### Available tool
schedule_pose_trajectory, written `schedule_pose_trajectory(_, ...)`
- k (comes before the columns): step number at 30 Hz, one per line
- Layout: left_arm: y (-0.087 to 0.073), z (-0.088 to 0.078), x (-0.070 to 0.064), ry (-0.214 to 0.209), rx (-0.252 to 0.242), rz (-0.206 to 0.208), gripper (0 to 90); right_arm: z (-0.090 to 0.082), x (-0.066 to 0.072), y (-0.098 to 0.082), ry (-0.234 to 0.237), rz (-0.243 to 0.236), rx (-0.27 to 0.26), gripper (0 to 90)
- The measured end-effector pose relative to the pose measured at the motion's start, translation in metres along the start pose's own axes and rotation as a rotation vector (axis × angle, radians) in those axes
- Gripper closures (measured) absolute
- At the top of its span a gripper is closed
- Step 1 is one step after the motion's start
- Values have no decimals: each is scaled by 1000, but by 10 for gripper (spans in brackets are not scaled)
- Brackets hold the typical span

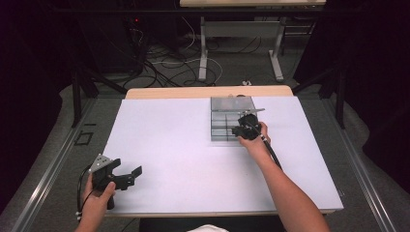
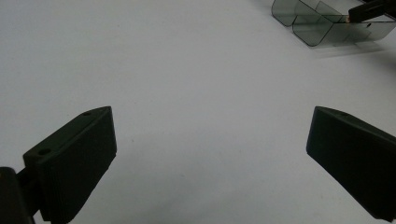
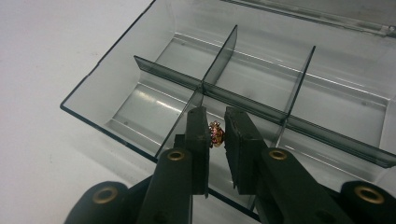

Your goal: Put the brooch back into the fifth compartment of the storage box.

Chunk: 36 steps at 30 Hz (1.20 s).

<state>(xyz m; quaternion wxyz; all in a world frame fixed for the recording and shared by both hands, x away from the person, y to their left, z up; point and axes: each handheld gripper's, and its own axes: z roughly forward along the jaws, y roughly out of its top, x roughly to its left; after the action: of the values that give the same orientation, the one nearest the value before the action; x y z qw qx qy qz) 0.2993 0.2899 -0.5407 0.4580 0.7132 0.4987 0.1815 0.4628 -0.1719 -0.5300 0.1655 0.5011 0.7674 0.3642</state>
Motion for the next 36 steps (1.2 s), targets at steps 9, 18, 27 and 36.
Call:
schedule_pose_trajectory(9, 0, 0, 1, 1, -2, -6, 20, 3, 0, -1, -7, 21, 22, 797)
schedule_pose_trajectory(18, -1, 0, 1, 10, -5, -10, 20, 4, -1, -1, 1, 37, 22, 726)
schedule_pose_trajectory(27, 0, 0, 1, 8, -5, -9, 20, 1, -1, 0, 8, 23, 1, 639)
schedule_pose_trajectory(36, 0, 1, 0, 8, -3, -9, 21, -6, 4, 2, 31, 19, -13, 538)
